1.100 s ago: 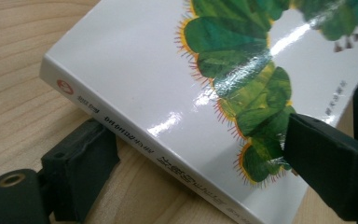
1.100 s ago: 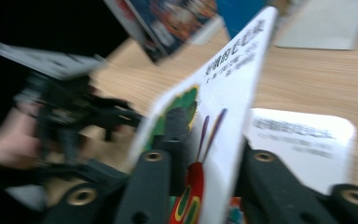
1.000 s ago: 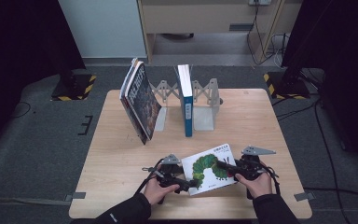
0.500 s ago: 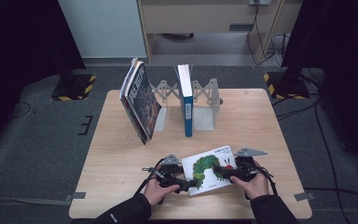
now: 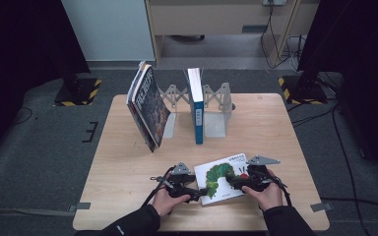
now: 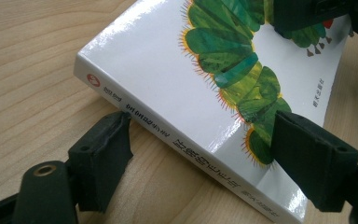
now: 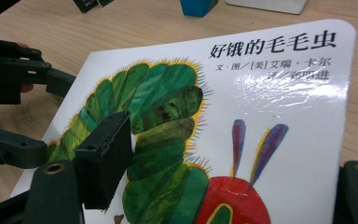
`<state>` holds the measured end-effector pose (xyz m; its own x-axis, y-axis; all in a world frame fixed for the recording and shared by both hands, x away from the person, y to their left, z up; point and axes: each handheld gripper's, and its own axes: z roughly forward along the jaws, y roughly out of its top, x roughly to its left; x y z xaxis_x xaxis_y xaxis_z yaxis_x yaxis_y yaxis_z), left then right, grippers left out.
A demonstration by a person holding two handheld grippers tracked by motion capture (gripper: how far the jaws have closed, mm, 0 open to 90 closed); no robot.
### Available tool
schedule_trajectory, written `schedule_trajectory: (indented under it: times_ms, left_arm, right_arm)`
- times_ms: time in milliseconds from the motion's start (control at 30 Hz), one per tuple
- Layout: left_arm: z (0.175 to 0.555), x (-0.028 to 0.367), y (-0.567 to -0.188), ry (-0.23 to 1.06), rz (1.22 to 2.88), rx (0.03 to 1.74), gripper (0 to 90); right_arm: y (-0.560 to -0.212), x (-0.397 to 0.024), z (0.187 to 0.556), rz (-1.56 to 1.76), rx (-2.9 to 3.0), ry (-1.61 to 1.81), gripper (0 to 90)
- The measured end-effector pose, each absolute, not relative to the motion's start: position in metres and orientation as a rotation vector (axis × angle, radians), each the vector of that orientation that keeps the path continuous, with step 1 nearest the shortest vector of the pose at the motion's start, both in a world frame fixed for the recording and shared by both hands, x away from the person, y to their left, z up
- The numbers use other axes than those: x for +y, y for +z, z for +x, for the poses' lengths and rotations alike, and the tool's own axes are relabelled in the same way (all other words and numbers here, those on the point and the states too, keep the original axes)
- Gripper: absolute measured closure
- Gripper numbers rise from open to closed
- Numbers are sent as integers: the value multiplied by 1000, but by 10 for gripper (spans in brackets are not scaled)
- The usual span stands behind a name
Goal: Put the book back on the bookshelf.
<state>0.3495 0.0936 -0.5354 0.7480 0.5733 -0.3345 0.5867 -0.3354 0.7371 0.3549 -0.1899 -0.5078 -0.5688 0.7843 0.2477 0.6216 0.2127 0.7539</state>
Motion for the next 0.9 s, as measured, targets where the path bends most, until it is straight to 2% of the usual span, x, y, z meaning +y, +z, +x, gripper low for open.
schedule_trajectory:
  times_ms: [100,600,833,900]
  left_arm:
    - [350,93,-535,-21,2016,880,197]
    - [356,103,-535,-53,1970,933,161]
    - [355,104,-535,-47,1973,940,191]
    - [355,104,-535,-58,1976,936,192]
  right_arm:
    - [-512,-188,356,1352,2314,1252,233]
    - [-515,-181,355,1334,2352,1306,232]
    - [-518,-180,357,1355,2341,1311,198]
    - [-519,-178,357,1360,2327,1311,164]
